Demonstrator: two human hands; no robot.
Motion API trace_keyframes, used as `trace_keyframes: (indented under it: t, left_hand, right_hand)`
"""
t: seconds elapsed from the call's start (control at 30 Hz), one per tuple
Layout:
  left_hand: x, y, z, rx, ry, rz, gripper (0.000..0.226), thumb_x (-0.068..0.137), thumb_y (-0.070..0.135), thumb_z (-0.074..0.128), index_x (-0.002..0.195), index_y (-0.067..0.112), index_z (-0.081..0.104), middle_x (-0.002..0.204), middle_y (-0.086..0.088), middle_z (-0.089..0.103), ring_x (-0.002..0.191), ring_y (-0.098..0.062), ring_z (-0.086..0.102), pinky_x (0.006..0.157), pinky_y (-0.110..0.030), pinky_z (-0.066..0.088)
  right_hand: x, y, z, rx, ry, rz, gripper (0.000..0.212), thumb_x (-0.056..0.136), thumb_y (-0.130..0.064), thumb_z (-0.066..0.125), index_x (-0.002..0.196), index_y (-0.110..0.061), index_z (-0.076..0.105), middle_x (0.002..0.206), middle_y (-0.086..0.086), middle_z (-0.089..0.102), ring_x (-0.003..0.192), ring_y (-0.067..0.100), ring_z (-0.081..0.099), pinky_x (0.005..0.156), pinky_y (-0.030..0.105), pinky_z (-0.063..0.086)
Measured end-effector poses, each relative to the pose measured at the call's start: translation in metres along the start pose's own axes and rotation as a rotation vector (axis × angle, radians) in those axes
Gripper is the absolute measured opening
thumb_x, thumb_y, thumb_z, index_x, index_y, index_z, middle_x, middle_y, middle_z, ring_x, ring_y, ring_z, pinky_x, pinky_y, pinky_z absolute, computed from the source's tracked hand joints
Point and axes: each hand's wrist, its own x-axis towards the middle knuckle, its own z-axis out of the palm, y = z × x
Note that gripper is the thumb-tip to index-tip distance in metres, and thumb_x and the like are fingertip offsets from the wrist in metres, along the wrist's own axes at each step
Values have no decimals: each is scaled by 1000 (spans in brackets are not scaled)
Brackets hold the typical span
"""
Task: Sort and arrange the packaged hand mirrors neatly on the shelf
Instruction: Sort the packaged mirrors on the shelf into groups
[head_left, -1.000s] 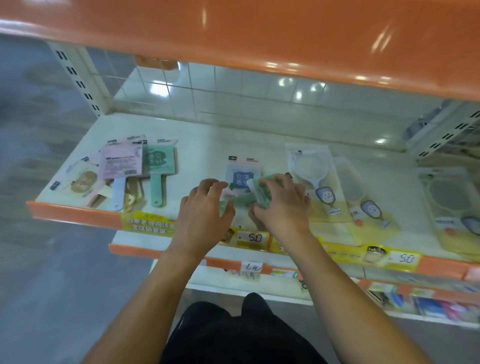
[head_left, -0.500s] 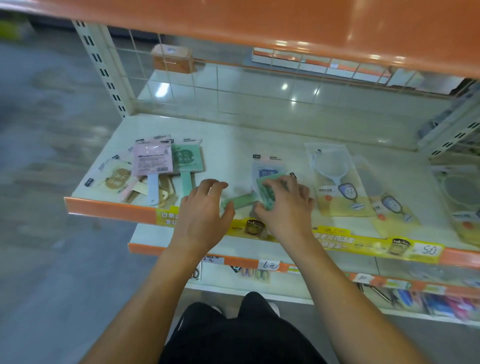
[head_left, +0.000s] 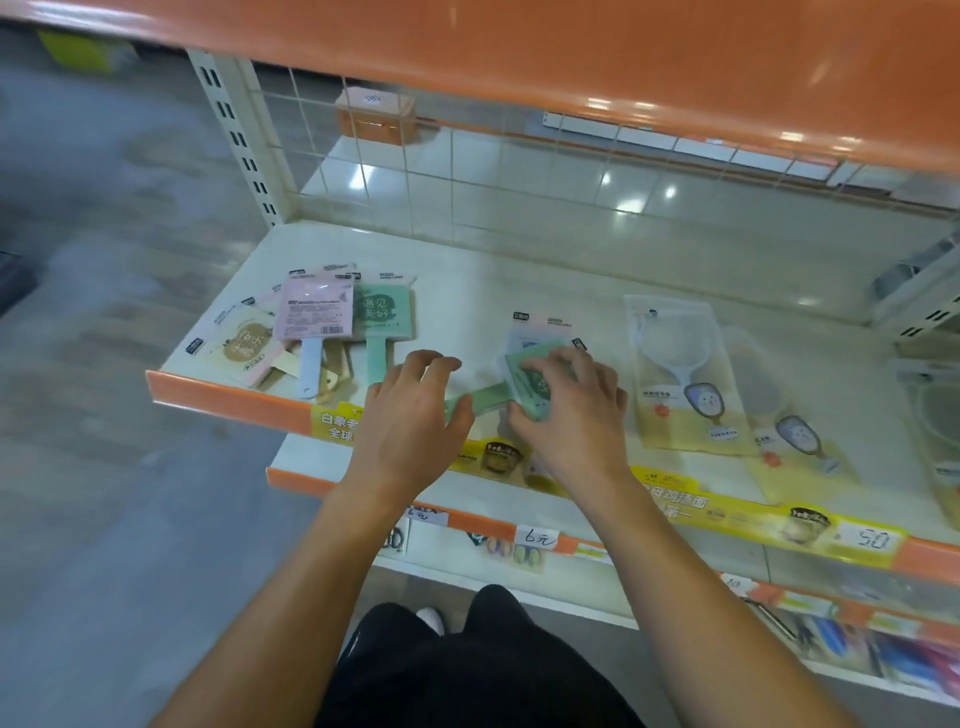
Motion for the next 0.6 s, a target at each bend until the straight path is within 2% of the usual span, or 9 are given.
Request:
trace_keyframes:
  t: [0.23,0.43,0.6]
  left_hand:
    - [-6,7,-1,19,42,-103,42,87,37,49,121,13,58,122,-7,58,105,-32,59,81,-49,51]
    - [-25,1,-6,17,115,-229,41,87,37,48,120,14,57,123,-5,57,108,-30,59,86,-49,50]
    - [-51,-9,-10,35,208,-302,35,89,37,51,116,16,58,121,-3,57,104,-29,59,80,-47,51]
  right_hand:
    - [14,5,4,56,-42,-118,51,78,-49,70,124,-29,60,132,-5,45,123,28,37,100,41,33]
    - [24,-3,15,110,-78,-205,49,79,-49,68,122,-29,61,131,-5,46,123,28,37,103,44,33]
    - [25,-20,25,136,-114,-291,49,77,-47,69,121,-27,62,130,-2,49,122,31,41,103,46,34]
